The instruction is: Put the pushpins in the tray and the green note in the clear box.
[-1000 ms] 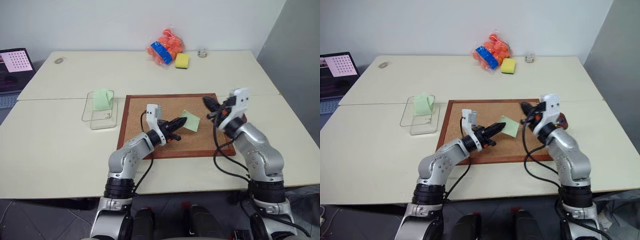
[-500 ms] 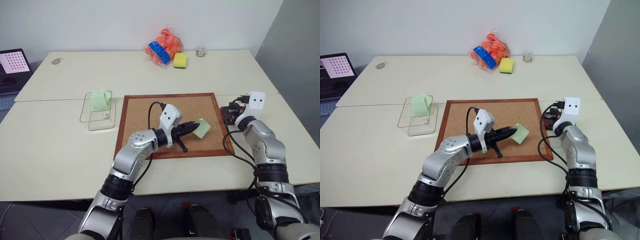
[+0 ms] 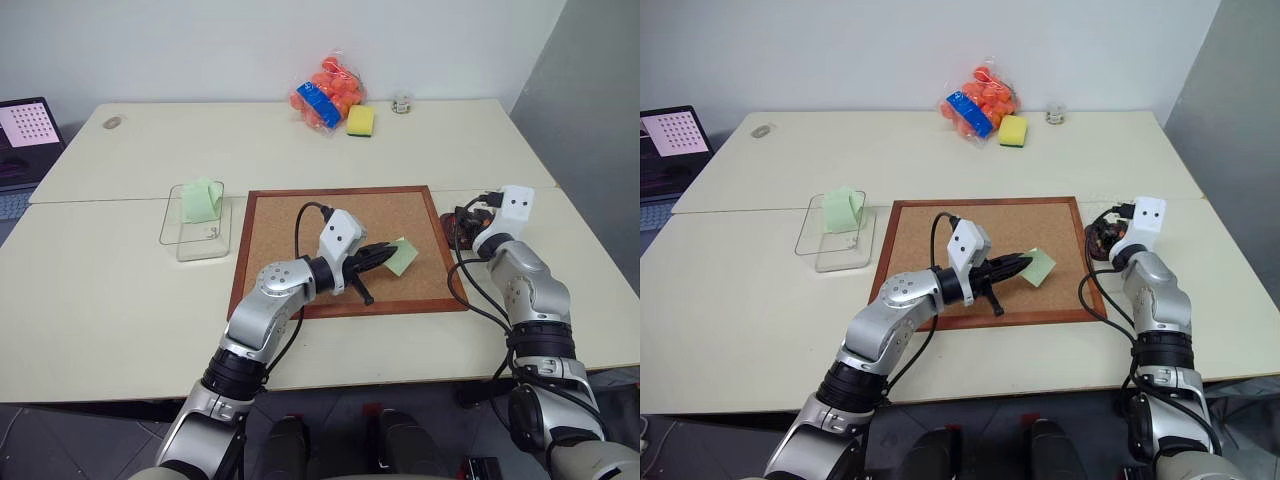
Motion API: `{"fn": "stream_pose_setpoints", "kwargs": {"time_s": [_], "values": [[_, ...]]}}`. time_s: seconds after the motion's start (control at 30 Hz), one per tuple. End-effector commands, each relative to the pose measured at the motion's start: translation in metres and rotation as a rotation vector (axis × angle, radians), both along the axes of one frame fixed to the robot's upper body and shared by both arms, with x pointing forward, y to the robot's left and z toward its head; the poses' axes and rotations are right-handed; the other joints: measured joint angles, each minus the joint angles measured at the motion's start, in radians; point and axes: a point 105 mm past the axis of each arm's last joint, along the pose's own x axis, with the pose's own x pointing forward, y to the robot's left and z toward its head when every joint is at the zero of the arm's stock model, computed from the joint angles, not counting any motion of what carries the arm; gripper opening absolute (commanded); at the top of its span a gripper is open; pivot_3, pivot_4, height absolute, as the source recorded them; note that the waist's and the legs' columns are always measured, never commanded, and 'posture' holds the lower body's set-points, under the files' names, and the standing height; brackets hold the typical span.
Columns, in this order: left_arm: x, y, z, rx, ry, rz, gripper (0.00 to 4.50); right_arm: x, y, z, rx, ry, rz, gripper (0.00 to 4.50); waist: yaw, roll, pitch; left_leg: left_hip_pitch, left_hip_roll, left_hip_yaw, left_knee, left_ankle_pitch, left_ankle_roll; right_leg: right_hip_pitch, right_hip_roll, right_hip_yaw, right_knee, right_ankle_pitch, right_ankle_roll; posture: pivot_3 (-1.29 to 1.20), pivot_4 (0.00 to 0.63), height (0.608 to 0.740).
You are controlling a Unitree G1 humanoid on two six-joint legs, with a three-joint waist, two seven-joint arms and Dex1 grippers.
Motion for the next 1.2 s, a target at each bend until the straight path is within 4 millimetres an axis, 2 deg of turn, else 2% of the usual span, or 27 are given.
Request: {"fn": "stream_pose_setpoints", "kwargs": {"time_s": [0.03,0.13,0.2,0.33,0.43,0.53,0.6,0.67,0.77,0.87,0.93,0.97,1.2], "values": [[0.0,-0.002,0.011,-0.023,-0.041,-0.011,0.0,0.0,-0.009,0.017,0.003,-0.062,-0.027,3.36,0.0,0.0,0.0,0.0,0.0,0.0,0.0,0.0,0.0,0.0,0.0,0.0,0.0,0.0,0.0,0.0,0.15,0.74],[0.0,-0.002,0.012,-0.024,-0.044,-0.008,0.0,-0.003,-0.006,0.02,-0.021,-0.078,0.006,4.0,0.0,0.0,0.0,0.0,0.0,0.0,0.0,0.0,0.0,0.0,0.0,0.0,0.0,0.0,0.0,0.0,0.15,0.74],[0.002,0.0,0.015,-0.037,-0.05,0.008,0.0,-0.013,0.01,0.025,-0.086,-0.108,0.131,4.48,0.0,0.0,0.0,0.0,0.0,0.0,0.0,0.0,0.0,0.0,0.0,0.0,0.0,0.0,0.0,0.0,0.15,0.74],[0.015,0.017,0.023,-0.062,-0.076,0.136,0.0,-0.049,0.062,0.034,-0.144,-0.163,0.506,4.49,-0.002,0.001,0.0,-0.001,0.0,-0.001,0.0,0.0,0.0,0.0,0.0,0.0,-0.001,-0.001,0.001,0.0,0.15,0.74],[0.03,0.044,0.03,-0.087,-0.11,0.309,0.0,-0.071,0.087,0.048,-0.155,-0.229,0.646,4.49,-0.006,0.002,0.001,0.0,0.001,0.0,0.0,0.0,0.0,0.0,0.001,0.0,-0.001,-0.001,0.001,0.0,0.15,0.74],[0.044,0.081,0.038,-0.062,-0.175,0.522,0.0,-0.083,0.106,0.061,-0.174,-0.292,0.724,4.49,-0.008,0.002,0.001,0.0,0.001,-0.001,0.0,0.0,0.0,0.0,0.001,0.0,0.0,-0.001,0.001,0.0,0.15,0.74],[0.054,0.116,0.042,-0.027,-0.221,0.726,0.0,-0.089,0.119,0.069,-0.149,-0.324,0.774,4.49,-0.006,0.002,0.001,0.0,0.001,-0.001,0.0,0.0,0.0,0.0,0.001,-0.001,0.0,-0.001,0.001,0.0,0.15,0.74],[0.06,0.166,0.05,0.013,-0.276,0.989,0.0,-0.099,0.137,0.076,-0.121,-0.348,0.852,4.49,-0.005,0.001,0.001,0.0,0.001,-0.001,0.001,0.0,0.0,0.0,0.001,-0.001,0.0,-0.001,0.002,0.0,0.15,0.74],[0.057,0.218,0.053,0.068,-0.321,1.252,0.0,-0.107,0.156,0.08,-0.09,-0.345,0.935,4.49,-0.006,0.001,0.002,0.0,0.002,-0.002,0.0,0.0,0.0,-0.001,0.001,-0.001,0.001,-0.001,0.001,0.0,0.15,0.74],[0.052,0.247,0.048,0.056,-0.292,1.4,0.0,-0.109,0.165,0.081,-0.074,-0.35,0.975,4.49,0.005,0.001,0.001,0.0,0.002,-0.003,0.0,0.0,0.0,0.0,0.001,-0.002,0.0,-0.001,0.001,0.0,0.15,0.74],[0.052,0.253,0.045,0.045,-0.271,1.429,0.38,-0.108,0.167,0.081,-0.076,-0.349,0.982,4.5,0.014,0.0,0.001,-0.001,0.001,-0.003,0.001,0.0,0.0,0.0,-0.001,-0.003,0.0,-0.001,0.001,0.0,0.15,0.74],[0.053,0.252,0.041,0.041,-0.257,1.424,0.46,-0.107,0.168,0.081,-0.078,-0.349,0.984,4.5,0.017,0.0,0.001,-0.001,0.001,-0.003,0.001,0.0,0.0,0.0,-0.003,-0.003,0.0,-0.001,0.001,0.0,0.15,0.74],[0.057,0.248,0.033,-0.003,-0.215,1.414,1.9,-0.105,0.166,0.082,-0.087,-0.354,0.979,4.5,0.025,-0.001,0.001,-0.001,-0.001,-0.003,0.001,0.0,0.0,0.0,-0.003,-0.003,0.0,0.001,-0.001,0.0,0.15,0.74]]}}
